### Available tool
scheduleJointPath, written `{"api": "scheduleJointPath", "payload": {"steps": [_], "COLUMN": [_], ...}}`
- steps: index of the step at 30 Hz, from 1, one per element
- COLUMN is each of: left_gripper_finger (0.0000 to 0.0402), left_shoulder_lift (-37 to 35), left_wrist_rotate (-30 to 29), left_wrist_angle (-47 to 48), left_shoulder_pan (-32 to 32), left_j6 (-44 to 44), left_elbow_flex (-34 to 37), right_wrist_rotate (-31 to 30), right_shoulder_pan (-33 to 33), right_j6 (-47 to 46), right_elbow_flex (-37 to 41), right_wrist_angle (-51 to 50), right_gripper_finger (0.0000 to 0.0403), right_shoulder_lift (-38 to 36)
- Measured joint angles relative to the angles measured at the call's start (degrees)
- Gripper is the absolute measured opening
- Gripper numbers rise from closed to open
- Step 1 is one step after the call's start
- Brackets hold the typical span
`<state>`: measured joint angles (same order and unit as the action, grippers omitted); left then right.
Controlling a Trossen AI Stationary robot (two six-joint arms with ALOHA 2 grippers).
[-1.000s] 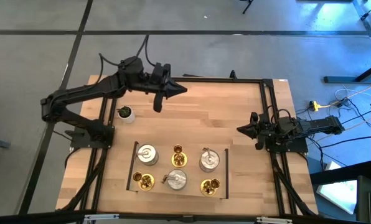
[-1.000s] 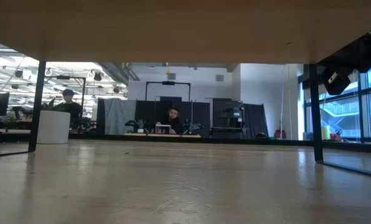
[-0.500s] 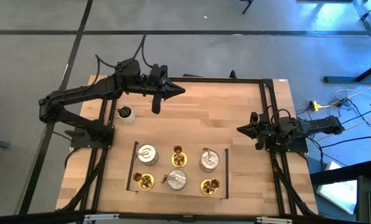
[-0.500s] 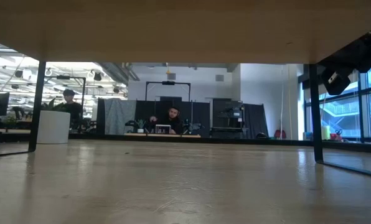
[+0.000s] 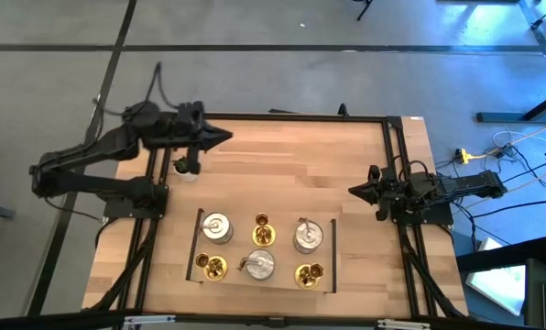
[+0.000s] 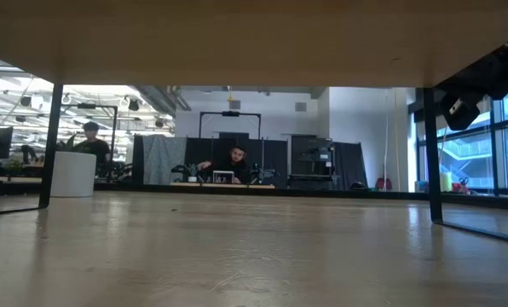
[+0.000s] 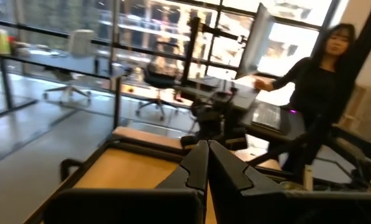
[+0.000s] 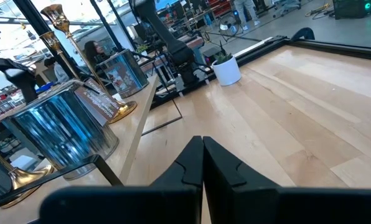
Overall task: Pick & Place candle stick holders
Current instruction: Return to Home Position
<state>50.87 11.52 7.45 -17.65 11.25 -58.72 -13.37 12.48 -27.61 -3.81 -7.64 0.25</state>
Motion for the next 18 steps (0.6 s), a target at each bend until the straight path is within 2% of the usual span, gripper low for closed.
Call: {"api": "scheduleJointPath", "payload": {"steps": [8, 18], "left_gripper_finger": [0.0001, 0.0002], "left_shoulder_lift": [-18.53, -37.18], "left_wrist_rotate": [-9.04, -10.75], "left_wrist_angle": [-0.49, 0.64], "left_shoulder_pan": [1.58, 1.6], "left_j6": [4.06, 8.38], "left_elbow_flex": [16.13, 30.71], "right_wrist_rotate": [0.0, 0.0], "right_shoulder_pan": [-0.01, -0.01], "right_j6": [0.0, 0.02], "right_elbow_flex": [0.0, 0.0], "right_wrist_angle": [0.0, 0.0], "right_gripper_finger": [0.0004, 0.0005], "right_shoulder_lift": [0.0, 0.0]}}
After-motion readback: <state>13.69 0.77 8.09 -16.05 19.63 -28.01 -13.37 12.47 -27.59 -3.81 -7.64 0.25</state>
